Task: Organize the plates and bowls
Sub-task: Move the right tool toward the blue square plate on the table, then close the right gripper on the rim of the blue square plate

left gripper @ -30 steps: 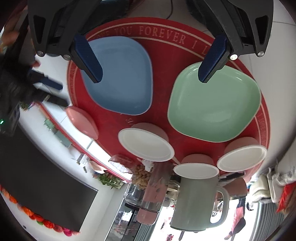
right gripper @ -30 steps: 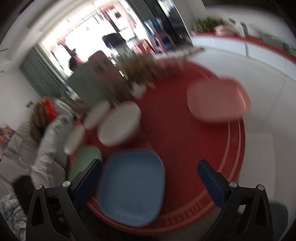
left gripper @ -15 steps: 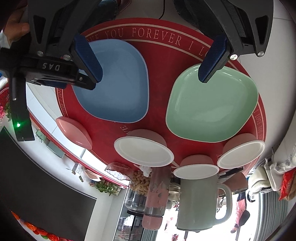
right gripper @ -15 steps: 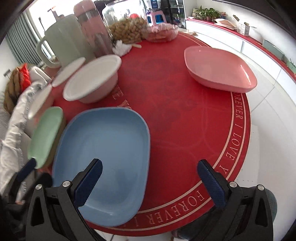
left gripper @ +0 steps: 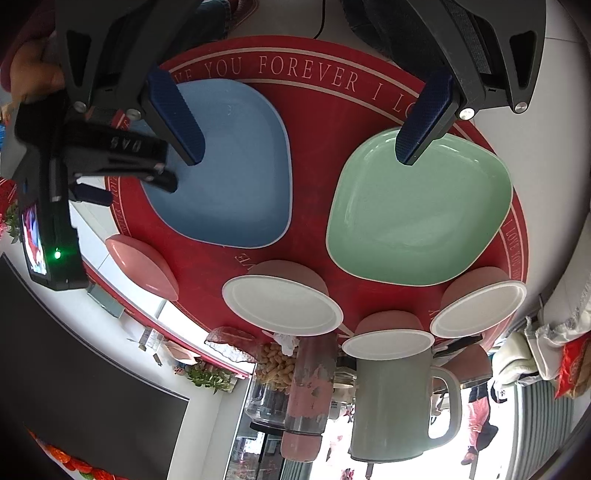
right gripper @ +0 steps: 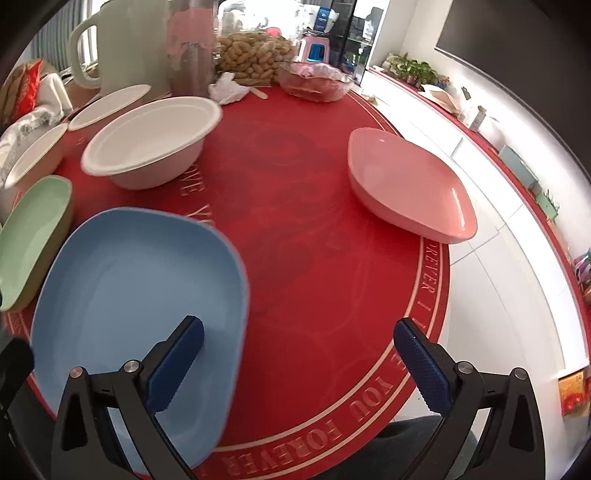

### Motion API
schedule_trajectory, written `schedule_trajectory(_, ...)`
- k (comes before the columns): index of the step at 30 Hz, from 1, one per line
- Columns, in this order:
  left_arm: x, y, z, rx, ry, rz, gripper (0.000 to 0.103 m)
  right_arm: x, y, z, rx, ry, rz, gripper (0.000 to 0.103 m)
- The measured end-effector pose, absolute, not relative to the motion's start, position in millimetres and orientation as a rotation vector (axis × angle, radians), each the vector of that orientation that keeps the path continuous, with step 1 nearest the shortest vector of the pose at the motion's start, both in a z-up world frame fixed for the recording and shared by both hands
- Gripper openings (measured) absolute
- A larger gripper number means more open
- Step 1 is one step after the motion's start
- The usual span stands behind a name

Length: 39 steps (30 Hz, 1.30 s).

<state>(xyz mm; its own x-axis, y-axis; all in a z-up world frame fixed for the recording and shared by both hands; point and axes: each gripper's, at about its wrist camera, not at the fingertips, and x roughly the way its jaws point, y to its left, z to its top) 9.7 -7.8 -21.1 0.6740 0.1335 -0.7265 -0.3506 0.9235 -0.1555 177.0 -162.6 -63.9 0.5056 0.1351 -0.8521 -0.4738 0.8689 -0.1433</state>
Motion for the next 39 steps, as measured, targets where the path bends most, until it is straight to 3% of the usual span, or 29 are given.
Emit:
schedule_trajectory(24, 91, -42, -52, -0.317, 1.066, 0.258, 0.103, 225, -185, -76, -0.333, 1.087, 0.599, 0.103)
schedule_trajectory(39, 93, -44, -54, -0.278, 1.065, 0.275, 0.103, 224, -195, -78, -0.329, 1.020, 0.638, 0.103)
